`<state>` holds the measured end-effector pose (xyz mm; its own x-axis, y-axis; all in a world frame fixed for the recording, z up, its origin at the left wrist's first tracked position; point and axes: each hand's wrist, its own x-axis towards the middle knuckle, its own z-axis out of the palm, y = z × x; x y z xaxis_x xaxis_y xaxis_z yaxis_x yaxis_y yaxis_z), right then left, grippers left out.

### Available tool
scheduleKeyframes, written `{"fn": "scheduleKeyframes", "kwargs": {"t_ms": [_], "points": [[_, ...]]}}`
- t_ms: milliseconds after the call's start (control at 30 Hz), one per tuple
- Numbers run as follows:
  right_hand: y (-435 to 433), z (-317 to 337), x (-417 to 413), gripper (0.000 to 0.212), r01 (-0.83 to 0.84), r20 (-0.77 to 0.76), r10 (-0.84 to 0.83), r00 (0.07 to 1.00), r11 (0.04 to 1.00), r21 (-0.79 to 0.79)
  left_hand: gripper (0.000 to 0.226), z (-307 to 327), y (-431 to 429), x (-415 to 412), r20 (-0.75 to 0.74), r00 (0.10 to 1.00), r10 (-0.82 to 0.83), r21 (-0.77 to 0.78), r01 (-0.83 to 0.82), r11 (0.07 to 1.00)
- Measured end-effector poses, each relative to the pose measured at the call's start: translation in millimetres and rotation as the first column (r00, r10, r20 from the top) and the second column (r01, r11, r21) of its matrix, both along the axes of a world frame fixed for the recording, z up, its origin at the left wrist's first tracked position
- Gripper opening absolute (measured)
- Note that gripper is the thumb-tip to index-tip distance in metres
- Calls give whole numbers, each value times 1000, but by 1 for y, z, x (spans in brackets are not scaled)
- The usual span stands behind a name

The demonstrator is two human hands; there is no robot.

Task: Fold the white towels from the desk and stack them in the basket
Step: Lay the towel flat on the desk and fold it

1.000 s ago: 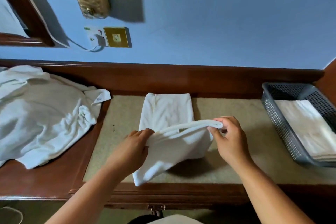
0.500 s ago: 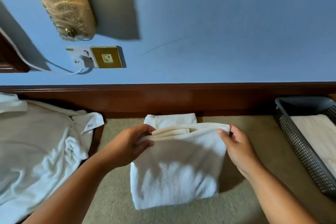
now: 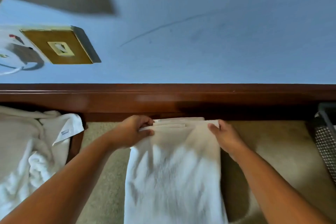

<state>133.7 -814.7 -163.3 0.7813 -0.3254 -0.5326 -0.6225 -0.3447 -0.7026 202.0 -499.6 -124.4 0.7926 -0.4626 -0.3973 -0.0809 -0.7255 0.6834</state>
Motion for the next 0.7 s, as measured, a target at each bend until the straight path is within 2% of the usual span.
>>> {"fn": "scheduleKeyframes", "kwargs": {"t_ms": [67,133,200,267,333,400,433,500,533,600,700], "points": [[-2,-25,29,50,-9,-58,7,998,999,-41,17,-34,-7,25,37,994,99,67,-102,993],[2,-44,48,51,-30,-105,15,994,989,-144,28,-73,-7,40,86,950,301,132,-310,941],[8,-60,57,41,2,-58,-16,998,970,-243,38,-103,-2,43,137,834,534,143,-550,823],[18,-68,53,36,91,28,-86,996,960,-266,41,-113,2,33,171,703,691,87,-709,700],[26,-74,43,48,164,89,-146,985,958,-237,42,-117,0,19,154,696,702,96,-717,690],[30,-75,37,60,195,59,-188,980,971,-136,47,-112,-4,9,20,715,699,124,-696,708],[32,-72,36,57,192,4,-192,981,979,-69,49,-108,-5,5,-125,676,726,95,-720,687],[33,-61,36,28,196,-82,-188,979,976,95,51,-93,-6,-1,-423,555,716,-16,-795,606],[33,-49,35,17,202,-80,-191,978,966,160,50,-81,-4,-5,-498,528,688,-70,-815,575],[33,-16,33,14,183,-26,-181,983,958,220,48,-47,-5,-13,-519,550,654,-158,-814,559],[31,47,13,16,79,138,-115,984,967,242,40,12,-2,-36,-434,660,614,-340,-751,567]]}}
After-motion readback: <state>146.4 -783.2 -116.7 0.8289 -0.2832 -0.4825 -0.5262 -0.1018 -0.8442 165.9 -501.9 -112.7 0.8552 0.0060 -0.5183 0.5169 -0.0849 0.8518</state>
